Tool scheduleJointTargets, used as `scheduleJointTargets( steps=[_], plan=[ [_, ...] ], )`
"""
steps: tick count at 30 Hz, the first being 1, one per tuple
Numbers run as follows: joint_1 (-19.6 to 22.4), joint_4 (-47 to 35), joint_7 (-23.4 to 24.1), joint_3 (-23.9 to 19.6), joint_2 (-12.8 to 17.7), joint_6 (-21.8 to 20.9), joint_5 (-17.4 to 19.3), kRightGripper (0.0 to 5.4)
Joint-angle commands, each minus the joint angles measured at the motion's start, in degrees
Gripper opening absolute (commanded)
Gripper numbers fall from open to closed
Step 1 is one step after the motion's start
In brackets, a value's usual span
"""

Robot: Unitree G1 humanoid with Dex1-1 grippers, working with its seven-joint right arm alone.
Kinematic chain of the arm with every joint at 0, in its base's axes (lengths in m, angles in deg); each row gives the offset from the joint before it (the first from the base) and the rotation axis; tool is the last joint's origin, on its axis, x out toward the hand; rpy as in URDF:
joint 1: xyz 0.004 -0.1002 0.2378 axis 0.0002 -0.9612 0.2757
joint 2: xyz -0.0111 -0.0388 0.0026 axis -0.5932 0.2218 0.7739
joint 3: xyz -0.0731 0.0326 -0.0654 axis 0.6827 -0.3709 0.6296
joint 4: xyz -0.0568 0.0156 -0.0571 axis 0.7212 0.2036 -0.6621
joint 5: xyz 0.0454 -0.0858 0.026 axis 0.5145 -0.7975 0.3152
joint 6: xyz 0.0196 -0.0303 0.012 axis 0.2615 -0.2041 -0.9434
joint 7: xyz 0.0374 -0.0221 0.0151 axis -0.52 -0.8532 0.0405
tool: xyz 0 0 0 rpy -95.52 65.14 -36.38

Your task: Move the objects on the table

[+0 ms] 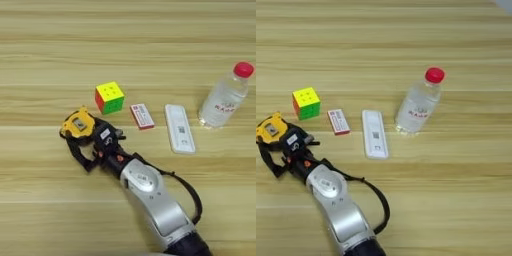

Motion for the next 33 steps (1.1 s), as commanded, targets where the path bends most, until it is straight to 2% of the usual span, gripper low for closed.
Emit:
scheduleJointTargets(
  steps=[1, 10, 16, 20, 21, 26, 29, 33],
  plan=[
    [7.88, 2.73, 2.42, -2.06, -3.16, -1.65, 0.35, 4.31],
    [16.06, 17.20, 3.27, -4.56, -5.73, -4.29, 0.88, 4.31],
    [17.38, 22.80, 2.77, -4.81, -6.27, -6.60, 1.18, 4.30],
    [17.36, 23.84, 2.65, -4.67, -6.37, -7.55, 1.15, 4.30],
    [17.36, 23.97, 2.67, -4.66, -6.38, -7.69, 1.13, 4.58],
    [17.10, 23.49, 2.89, -4.46, -6.28, -8.14, 0.83, 5.14],
    [16.30, 21.45, 3.40, -3.80, -5.92, -8.62, -0.07, 5.37],
    [14.90, 16.87, 4.29, -2.90, -5.50, -9.02, -1.42, 5.37]
  ],
)
